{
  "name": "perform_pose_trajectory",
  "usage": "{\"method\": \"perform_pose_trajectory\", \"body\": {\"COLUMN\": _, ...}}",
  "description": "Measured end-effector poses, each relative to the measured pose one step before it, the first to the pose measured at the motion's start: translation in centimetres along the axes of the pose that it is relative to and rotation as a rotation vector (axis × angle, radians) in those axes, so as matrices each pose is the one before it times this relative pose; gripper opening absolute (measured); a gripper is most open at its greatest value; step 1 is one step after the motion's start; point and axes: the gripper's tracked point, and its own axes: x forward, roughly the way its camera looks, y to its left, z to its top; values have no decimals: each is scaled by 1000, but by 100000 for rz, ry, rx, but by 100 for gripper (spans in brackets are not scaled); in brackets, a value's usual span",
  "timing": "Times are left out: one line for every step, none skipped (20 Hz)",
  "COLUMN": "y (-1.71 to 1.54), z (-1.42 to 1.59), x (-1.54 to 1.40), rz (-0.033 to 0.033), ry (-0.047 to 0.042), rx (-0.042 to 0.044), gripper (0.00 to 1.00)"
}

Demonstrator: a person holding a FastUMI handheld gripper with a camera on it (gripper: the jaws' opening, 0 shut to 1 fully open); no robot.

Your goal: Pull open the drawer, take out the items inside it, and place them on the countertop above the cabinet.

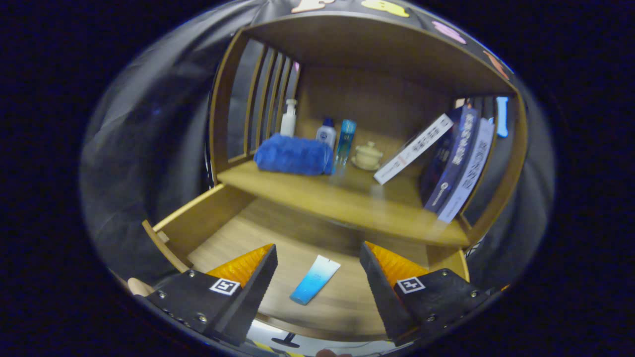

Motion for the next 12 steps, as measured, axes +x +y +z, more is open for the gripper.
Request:
{"method": "perform_pose_trajectory", "body": {"y": -38, "z": -456, "x": 1081, "rz": 394, "ry": 4547, "rx": -1479, "gripper": 99}}
{"method": "perform_pose_trajectory", "body": {"y": -401, "z": -652, "x": 570, "rz": -673, "ry": 5221, "rx": -2083, "gripper": 99}}
{"method": "perform_pose_trajectory", "body": {"y": -9, "z": -748, "x": 819, "rz": -48, "ry": 4393, "rx": -1957, "gripper": 99}}
{"method": "perform_pose_trajectory", "body": {"y": 54, "z": -767, "x": 789, "rz": -123, "ry": 4388, "rx": -1271, "gripper": 99}}
{"method": "perform_pose_trajectory", "body": {"y": -97, "z": -550, "x": 764, "rz": 349, "ry": 4655, "rx": -541, "gripper": 99}}
{"method": "perform_pose_trajectory", "body": {"y": 52, "z": -870, "x": 782, "rz": 752, "ry": 4811, "rx": -323, "gripper": 99}}
{"method": "perform_pose_trajectory", "body": {"y": 111, "z": -801, "x": 608, "rz": 965, "ry": 5316, "rx": -931, "gripper": 99}}
{"method": "perform_pose_trajectory", "body": {"y": -24, "z": -930, "x": 937, "rz": 75, "ry": 5386, "rx": -1110, "gripper": 99}}
{"method": "perform_pose_trajectory", "body": {"y": 306, "z": -1134, "x": 324, "rz": 1876, "ry": 6788, "rx": -243, "gripper": 99}}
{"method": "perform_pose_trajectory", "body": {"y": 678, "z": -422, "x": 232, "rz": 3762, "ry": 3499, "rx": 162, "gripper": 99}}
{"method": "perform_pose_trajectory", "body": {"y": 318, "z": -196, "x": 410, "rz": 2216, "ry": 3220, "rx": 992, "gripper": 98}}
{"method": "perform_pose_trajectory", "body": {"y": 24, "z": -322, "x": 16, "rz": 618, "ry": 3726, "rx": 1450, "gripper": 98}}
